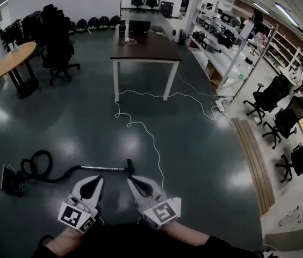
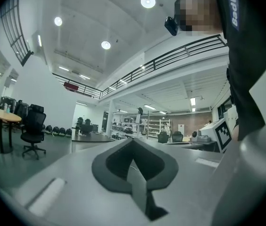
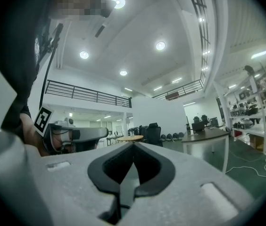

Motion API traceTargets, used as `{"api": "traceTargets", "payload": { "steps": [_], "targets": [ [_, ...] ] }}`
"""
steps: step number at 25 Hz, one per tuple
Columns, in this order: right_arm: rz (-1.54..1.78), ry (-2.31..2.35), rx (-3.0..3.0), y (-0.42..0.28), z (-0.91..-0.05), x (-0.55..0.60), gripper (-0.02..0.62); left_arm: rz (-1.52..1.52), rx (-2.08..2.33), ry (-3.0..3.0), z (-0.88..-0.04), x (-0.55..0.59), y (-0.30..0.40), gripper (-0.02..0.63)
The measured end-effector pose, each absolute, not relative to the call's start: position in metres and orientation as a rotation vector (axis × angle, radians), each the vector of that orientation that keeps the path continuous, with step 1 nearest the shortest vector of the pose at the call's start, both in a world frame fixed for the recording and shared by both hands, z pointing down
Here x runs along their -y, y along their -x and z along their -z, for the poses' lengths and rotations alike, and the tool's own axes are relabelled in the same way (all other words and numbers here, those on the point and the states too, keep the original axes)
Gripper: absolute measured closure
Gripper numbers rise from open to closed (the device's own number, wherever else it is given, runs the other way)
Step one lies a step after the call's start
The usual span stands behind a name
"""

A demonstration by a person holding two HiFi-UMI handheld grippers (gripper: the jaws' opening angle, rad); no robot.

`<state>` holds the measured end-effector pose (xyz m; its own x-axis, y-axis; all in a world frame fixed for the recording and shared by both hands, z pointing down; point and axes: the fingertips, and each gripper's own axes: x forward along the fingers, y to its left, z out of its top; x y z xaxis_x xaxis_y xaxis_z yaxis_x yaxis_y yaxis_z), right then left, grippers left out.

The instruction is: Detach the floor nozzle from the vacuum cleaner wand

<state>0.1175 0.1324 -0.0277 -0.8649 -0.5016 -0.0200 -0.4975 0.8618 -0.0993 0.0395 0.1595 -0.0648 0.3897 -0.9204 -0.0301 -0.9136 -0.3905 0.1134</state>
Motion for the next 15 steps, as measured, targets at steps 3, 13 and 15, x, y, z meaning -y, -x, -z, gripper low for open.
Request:
{"api": "traceTargets", "payload": {
  "steps": [3,13,15],
  "targets": [
    [0.149,0.782,-3.004,-0.130,0.022,-0.129,0.595,0.132,1.721,-2.521,0.065,-0.157,-0.050,0.606],
    [0.192,0.823,-3.069,-0.110,0.001,-0.098,0.595,0.140,1.781,-2.449,0.043,-0.129,-0.005,0.606],
    [0.174,0.882,-3.092,-0.095,-0.003,-0.089,0.595,0.137,1.761,-2.456,0.034,-0.121,0.014,0.606]
  ]
}}
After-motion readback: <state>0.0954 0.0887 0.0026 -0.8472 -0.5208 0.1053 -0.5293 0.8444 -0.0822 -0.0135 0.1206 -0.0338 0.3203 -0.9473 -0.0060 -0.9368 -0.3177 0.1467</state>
